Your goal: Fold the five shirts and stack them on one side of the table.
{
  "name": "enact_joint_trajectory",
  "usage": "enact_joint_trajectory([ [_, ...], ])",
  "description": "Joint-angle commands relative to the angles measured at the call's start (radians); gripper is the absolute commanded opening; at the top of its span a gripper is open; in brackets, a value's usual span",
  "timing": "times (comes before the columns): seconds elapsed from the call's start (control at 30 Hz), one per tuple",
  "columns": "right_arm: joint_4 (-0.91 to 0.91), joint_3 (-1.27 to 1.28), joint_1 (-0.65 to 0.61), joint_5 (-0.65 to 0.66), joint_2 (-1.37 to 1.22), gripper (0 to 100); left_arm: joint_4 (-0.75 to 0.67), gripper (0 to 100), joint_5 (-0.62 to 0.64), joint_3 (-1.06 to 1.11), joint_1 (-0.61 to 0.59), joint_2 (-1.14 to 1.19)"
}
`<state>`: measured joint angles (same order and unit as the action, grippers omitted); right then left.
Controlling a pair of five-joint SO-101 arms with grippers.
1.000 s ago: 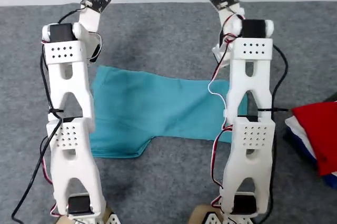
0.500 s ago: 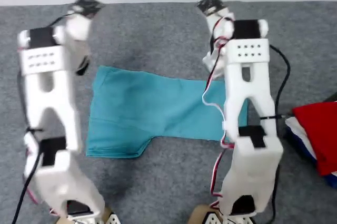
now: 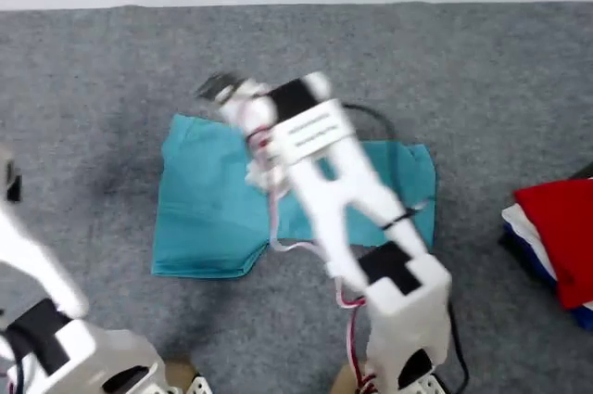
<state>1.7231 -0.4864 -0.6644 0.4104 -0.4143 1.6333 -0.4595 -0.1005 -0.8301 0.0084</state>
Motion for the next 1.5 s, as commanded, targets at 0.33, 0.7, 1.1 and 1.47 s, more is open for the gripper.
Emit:
enact_joint_trajectory([
  [0.33, -0.041, -0.005, -0.374, -0.006, -0.154, 26.4, -0.130, 0, -0.054, 0.114, -0.265, -0.048],
  [0.7, -0.122, -0.017, -0.375, 0.043, -0.298, 26.4, -0.129, 0, -0.057, 0.116, -0.302, -0.049],
  [1.1, -0.131, -0.170, -0.355, 0.132, -0.489, 15.1, -0.129, 0, -0.057, 0.116, -0.302, -0.048],
  [1.47, -0.039, -0.344, -0.272, 0.158, -0.496, 1.1, -0.129, 0, -0.058, 0.116, -0.302, -0.048],
])
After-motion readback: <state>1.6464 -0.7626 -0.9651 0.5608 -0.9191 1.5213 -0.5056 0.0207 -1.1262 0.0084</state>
